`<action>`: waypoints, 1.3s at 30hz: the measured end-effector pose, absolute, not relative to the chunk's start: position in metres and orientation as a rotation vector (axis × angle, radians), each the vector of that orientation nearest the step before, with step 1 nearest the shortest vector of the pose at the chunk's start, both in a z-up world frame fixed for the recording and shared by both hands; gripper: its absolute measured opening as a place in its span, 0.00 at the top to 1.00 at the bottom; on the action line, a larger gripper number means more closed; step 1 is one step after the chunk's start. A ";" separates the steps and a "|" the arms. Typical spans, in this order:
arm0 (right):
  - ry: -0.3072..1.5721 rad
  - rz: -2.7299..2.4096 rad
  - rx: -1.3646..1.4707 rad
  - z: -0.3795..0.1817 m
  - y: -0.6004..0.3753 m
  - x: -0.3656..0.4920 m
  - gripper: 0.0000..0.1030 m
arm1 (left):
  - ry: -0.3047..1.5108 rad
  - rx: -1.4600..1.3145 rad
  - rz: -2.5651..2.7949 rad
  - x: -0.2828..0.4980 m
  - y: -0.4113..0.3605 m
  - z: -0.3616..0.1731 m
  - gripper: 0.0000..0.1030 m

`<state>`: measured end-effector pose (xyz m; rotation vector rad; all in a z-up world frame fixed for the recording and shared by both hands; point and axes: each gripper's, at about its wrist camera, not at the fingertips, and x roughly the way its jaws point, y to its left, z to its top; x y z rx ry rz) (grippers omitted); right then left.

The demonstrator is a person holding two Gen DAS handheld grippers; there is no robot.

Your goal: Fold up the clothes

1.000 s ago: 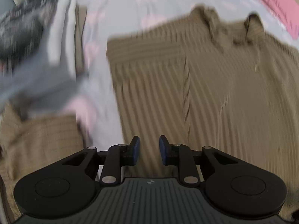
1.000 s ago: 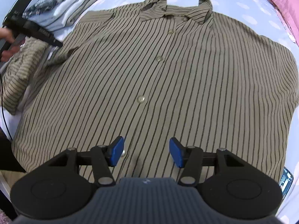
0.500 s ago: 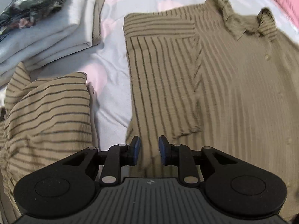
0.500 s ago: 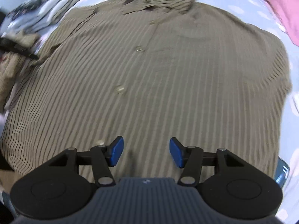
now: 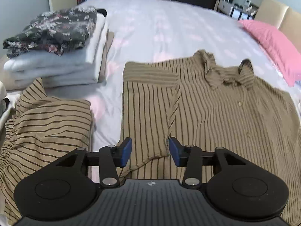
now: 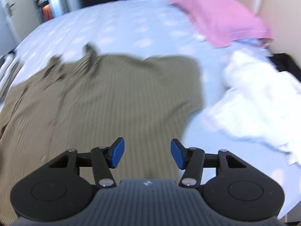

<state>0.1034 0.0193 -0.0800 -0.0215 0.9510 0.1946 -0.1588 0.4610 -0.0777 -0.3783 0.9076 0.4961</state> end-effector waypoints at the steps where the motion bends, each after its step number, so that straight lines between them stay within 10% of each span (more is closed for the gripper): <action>1: 0.938 0.174 -0.013 -0.077 0.010 0.112 0.44 | 0.899 -0.394 0.500 -0.159 0.461 -0.078 0.56; 39: 0.830 -0.023 0.365 -0.212 -0.064 0.415 0.45 | 1.097 -0.433 0.501 -0.107 0.473 -0.157 0.55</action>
